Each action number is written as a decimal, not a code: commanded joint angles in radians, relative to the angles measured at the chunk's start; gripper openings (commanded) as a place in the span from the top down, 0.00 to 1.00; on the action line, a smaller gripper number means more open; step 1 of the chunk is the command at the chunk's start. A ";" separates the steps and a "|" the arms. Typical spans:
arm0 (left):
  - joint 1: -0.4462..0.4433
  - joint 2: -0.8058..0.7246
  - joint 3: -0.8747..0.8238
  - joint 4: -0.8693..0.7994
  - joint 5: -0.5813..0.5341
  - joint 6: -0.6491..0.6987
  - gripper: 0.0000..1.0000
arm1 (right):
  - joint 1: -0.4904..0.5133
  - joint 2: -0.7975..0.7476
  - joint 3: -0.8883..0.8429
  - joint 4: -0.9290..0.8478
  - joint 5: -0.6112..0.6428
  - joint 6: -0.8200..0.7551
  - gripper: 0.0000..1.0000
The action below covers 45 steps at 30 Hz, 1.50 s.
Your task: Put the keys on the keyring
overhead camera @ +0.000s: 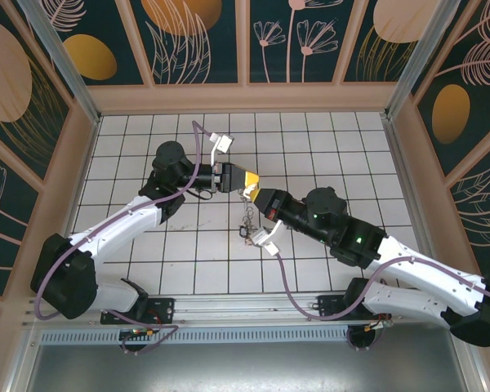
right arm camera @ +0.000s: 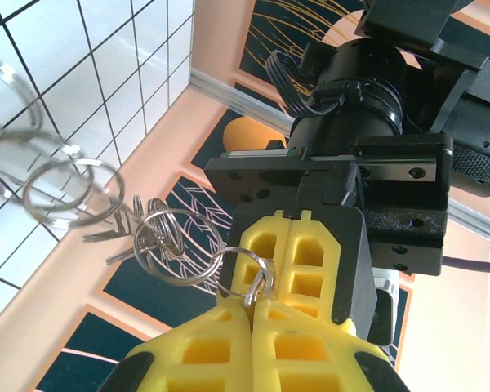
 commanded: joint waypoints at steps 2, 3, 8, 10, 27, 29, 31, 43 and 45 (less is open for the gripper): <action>-0.012 0.000 0.032 0.038 0.037 0.011 1.00 | 0.007 0.003 0.023 0.027 0.021 -0.038 1.00; -0.012 -0.001 0.032 0.038 0.031 0.010 1.00 | 0.007 0.002 0.028 0.007 0.024 -0.029 1.00; -0.010 -0.002 0.079 -0.062 0.024 0.114 1.00 | 0.012 -0.015 0.017 -0.031 0.013 -0.015 0.87; -0.010 -0.001 0.106 -0.131 0.014 0.178 1.00 | 0.012 -0.023 0.021 -0.053 0.020 -0.010 0.86; -0.011 -0.199 0.097 -0.356 -0.213 0.969 1.00 | 0.011 -0.129 -0.077 -0.062 0.089 0.272 0.65; -0.011 -0.212 0.081 -0.337 -0.253 1.035 1.00 | 0.010 -0.145 -0.080 -0.059 0.042 0.409 0.62; -0.011 -0.227 0.048 -0.270 -0.287 1.072 1.00 | 0.002 -0.159 -0.080 -0.047 -0.025 0.621 0.43; -0.013 -0.226 -0.042 -0.042 -0.384 1.105 1.00 | -0.102 -0.228 -0.343 0.301 -0.370 1.430 0.01; -0.012 -0.220 -0.054 -0.024 -0.424 1.086 1.00 | -0.103 -0.236 -0.402 0.393 -0.357 1.512 0.01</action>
